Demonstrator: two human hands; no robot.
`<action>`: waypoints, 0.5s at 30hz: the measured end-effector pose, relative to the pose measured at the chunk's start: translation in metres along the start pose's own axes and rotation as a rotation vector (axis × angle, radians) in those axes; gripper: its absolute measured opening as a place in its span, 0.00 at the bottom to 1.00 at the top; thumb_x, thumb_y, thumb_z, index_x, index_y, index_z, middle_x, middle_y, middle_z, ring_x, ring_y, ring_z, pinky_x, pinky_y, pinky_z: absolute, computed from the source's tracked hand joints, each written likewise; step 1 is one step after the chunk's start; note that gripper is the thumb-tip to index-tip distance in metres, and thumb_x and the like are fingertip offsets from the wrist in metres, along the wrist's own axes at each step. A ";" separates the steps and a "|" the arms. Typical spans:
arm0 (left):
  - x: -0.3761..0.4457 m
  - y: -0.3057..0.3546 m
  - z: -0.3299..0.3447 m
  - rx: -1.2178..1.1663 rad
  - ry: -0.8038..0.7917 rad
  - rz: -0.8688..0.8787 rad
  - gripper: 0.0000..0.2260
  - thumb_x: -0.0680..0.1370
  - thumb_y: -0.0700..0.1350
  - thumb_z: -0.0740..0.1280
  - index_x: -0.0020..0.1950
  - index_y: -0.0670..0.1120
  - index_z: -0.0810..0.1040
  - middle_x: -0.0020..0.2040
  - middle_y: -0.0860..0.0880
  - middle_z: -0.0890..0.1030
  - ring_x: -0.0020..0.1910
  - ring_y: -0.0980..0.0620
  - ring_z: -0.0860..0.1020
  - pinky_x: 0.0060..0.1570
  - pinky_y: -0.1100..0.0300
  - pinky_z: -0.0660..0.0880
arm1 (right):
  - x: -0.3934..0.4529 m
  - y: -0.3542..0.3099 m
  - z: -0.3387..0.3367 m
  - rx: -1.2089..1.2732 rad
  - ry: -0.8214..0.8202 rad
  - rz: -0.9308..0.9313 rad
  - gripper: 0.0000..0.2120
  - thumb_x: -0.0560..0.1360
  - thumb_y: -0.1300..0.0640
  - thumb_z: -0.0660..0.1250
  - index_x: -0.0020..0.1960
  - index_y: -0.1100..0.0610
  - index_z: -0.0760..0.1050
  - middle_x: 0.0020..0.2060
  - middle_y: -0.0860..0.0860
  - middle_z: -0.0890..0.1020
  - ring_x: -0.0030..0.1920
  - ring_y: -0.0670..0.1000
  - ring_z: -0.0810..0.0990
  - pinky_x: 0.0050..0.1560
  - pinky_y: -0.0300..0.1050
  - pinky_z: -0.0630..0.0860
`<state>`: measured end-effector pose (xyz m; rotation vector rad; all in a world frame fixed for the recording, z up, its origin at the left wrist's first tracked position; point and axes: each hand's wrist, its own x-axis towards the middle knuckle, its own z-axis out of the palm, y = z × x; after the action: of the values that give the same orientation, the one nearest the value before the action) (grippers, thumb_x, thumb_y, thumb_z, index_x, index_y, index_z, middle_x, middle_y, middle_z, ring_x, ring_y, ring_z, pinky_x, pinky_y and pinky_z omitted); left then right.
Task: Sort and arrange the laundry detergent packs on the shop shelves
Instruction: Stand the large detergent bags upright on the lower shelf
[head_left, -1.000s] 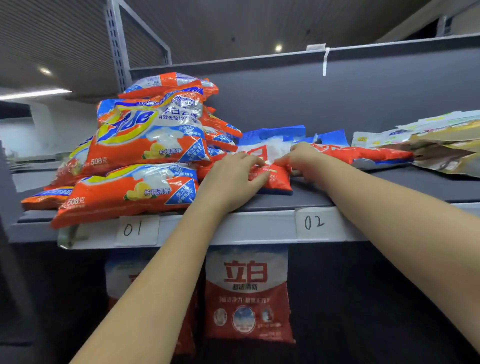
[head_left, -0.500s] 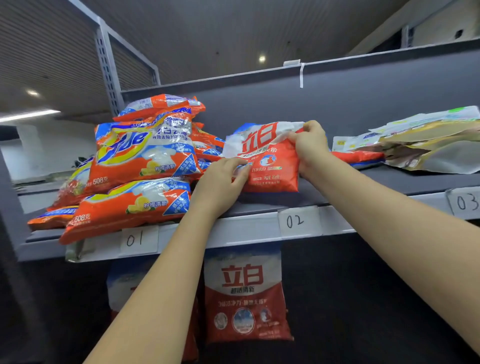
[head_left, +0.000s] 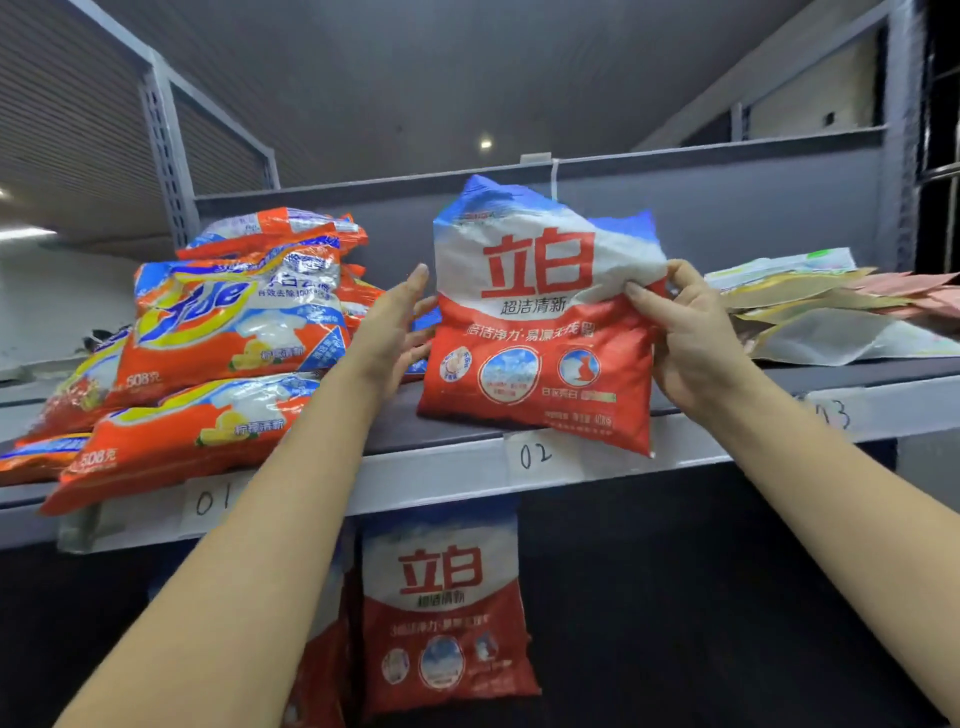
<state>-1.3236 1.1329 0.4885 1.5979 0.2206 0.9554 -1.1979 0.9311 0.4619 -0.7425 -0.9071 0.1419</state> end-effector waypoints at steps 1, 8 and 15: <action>0.004 0.003 0.000 -0.076 -0.023 -0.045 0.14 0.79 0.56 0.60 0.61 0.49 0.70 0.56 0.50 0.77 0.49 0.51 0.78 0.49 0.58 0.75 | -0.002 0.003 -0.005 0.016 -0.007 0.016 0.08 0.76 0.66 0.62 0.45 0.54 0.69 0.38 0.48 0.82 0.39 0.46 0.81 0.43 0.40 0.78; 0.012 0.000 0.011 -0.131 -0.156 -0.122 0.11 0.79 0.46 0.65 0.59 0.43 0.77 0.48 0.43 0.83 0.44 0.46 0.83 0.40 0.54 0.82 | -0.022 0.016 -0.009 -0.106 -0.072 0.112 0.21 0.66 0.60 0.71 0.57 0.51 0.71 0.52 0.52 0.83 0.52 0.53 0.83 0.52 0.50 0.80; -0.010 0.006 0.011 -0.280 0.020 0.139 0.05 0.81 0.45 0.61 0.47 0.46 0.75 0.34 0.51 0.84 0.34 0.54 0.83 0.37 0.58 0.81 | -0.039 0.000 -0.005 -0.324 -0.147 0.263 0.36 0.60 0.59 0.74 0.66 0.56 0.67 0.56 0.55 0.81 0.54 0.53 0.82 0.55 0.52 0.79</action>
<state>-1.3246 1.1169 0.4898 1.3594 -0.0118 1.0602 -1.2182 0.9126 0.4344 -1.1653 -0.9811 0.2884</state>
